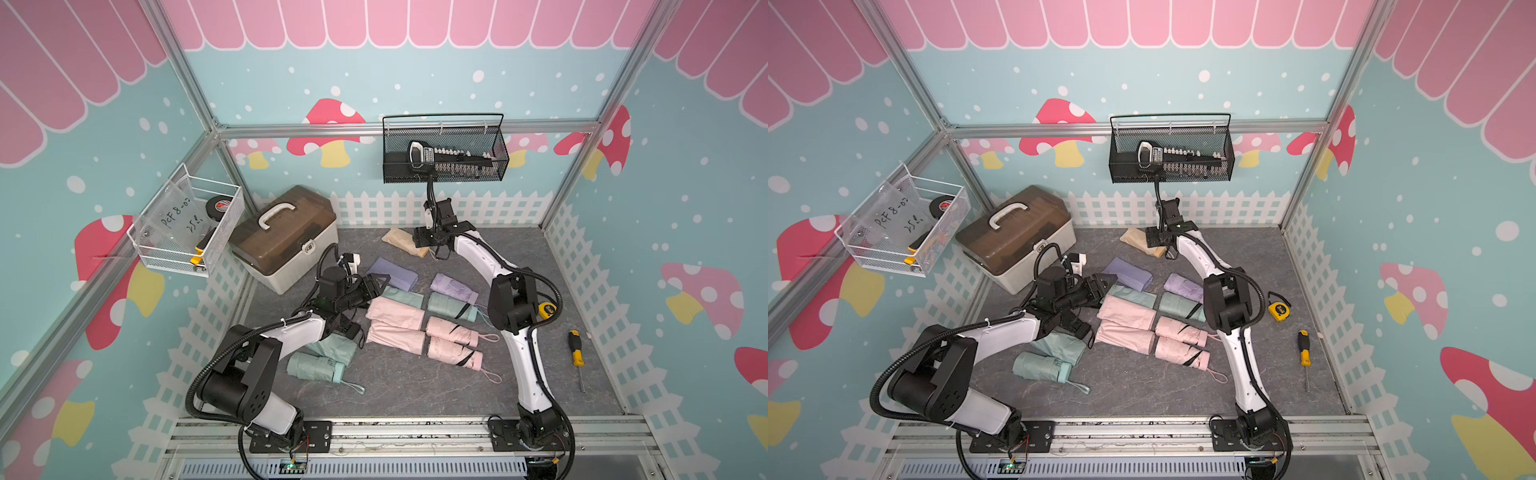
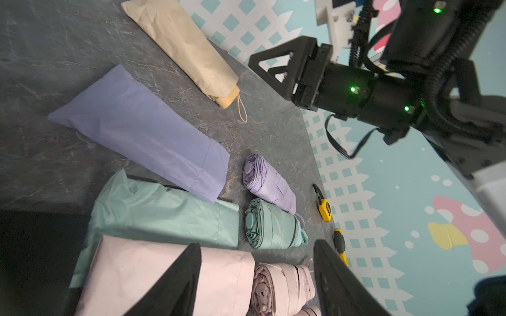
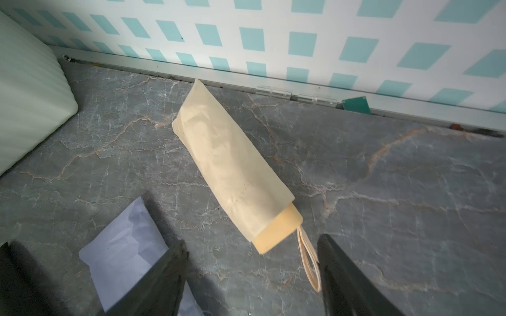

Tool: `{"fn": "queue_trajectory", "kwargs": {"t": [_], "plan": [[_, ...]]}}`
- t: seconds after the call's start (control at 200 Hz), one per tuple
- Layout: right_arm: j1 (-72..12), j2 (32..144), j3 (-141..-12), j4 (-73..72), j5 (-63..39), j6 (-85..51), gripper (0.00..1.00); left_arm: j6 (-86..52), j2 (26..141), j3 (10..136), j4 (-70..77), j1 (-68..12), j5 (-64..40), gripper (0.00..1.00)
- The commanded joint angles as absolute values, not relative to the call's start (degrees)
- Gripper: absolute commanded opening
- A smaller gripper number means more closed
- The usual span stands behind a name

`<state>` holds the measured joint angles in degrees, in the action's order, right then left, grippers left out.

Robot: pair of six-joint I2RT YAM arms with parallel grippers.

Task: Take umbrellas out of sleeves
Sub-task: Pick up the umbrella from the center of the board.

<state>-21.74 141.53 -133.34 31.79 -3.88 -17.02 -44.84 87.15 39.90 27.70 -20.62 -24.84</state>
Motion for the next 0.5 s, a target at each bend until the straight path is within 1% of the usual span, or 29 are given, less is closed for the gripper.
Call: {"fn": "queue_trajectory", "kwargs": {"t": [0.0,0.08,0.12,0.14,0.17,0.2,0.235,0.31,0.495], "plan": [[-21.7,148.4,-142.3,40.6,-7.5,-12.5,0.79,-45.0,86.0,38.6,29.5,-20.8,-25.8,0.65],[-21.4,151.6,-146.3,41.0,-7.5,-12.4,0.85,-44.1,86.3,39.6,27.8,-20.7,-26.6,0.65],[-21.2,152.7,-147.5,40.8,-6.8,-12.8,0.87,-44.0,86.5,40.0,27.4,-20.8,-27.0,0.65],[-21.1,153.1,-147.9,40.7,-6.6,-12.9,0.91,-44.2,86.7,40.1,27.5,-20.8,-27.1,0.65],[-21.1,153.4,-148.3,40.2,-6.5,-13.1,0.92,-44.6,87.0,40.2,28.0,-20.8,-27.4,0.65],[-21.0,153.6,-148.3,39.6,-6.4,-13.1,0.96,-45.2,87.2,40.1,28.7,-20.9,-27.8,0.65],[-21.0,153.9,-148.2,38.7,-5.7,-13.4,0.99,-45.7,87.7,40.1,29.5,-21.2,-28.3,0.65],[-20.9,154.9,-148.4,37.6,-4.1,-14.9,0.99,-46.4,88.8,40.2,30.3,-21.6,-29.0,0.65],[-20.1,157.0,-149.2,37.3,-6.7,-16.6,0.99,-47.8,91.1,40.0,32.6,-21.8,-29.3,0.65]]}}
